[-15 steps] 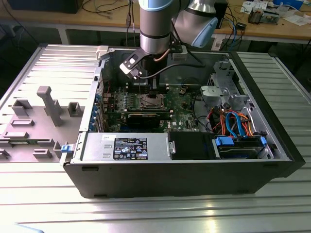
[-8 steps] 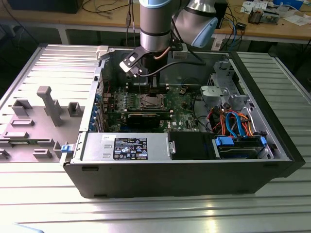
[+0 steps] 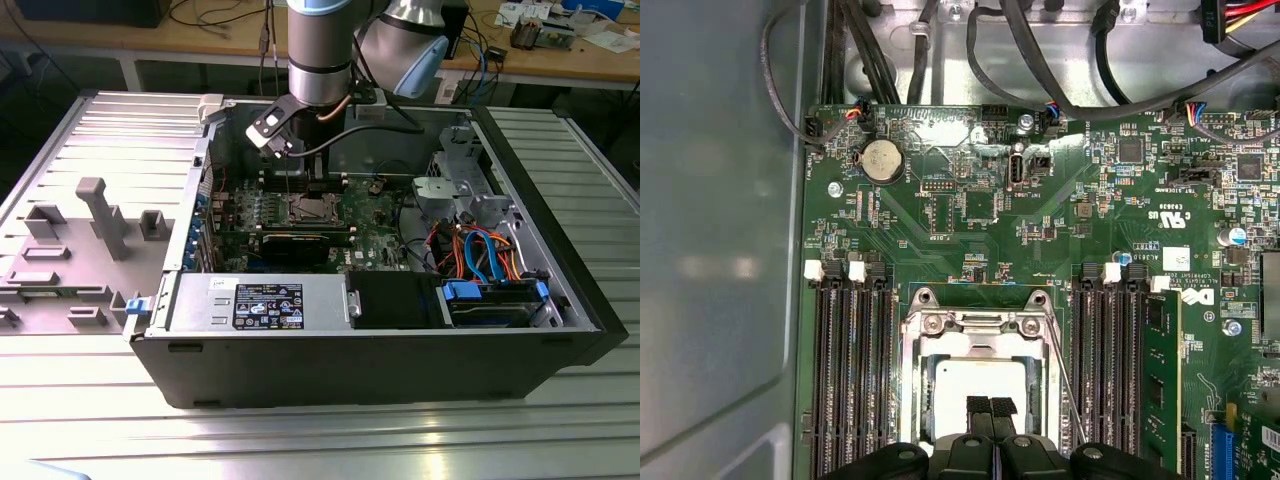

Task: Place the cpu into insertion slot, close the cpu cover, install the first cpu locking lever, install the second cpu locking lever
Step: 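Install the first cpu locking lever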

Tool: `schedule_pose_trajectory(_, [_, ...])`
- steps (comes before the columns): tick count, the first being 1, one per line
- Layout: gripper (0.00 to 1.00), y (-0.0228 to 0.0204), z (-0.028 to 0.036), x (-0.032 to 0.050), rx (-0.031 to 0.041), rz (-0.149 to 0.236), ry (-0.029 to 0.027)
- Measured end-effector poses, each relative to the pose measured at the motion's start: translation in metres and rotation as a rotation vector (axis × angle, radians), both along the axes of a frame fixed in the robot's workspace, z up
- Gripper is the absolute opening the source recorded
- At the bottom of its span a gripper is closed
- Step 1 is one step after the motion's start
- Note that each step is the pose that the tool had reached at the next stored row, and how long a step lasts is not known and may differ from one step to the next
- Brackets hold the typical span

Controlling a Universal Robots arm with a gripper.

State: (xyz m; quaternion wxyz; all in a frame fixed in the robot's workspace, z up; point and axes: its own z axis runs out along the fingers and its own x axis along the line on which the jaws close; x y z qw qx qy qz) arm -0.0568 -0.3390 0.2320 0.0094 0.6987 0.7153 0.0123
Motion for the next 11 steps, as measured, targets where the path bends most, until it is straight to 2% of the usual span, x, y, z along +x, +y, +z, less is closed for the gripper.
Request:
schedule_pose_trajectory(6, [0.11, 0.0000, 0.0012, 0.0000, -0.0001, 0.000, 0.0000])
schedule_pose_trajectory(11, [0.11, 0.0000, 0.0073, 0.0002, -0.0002, 0.000, 0.0003])
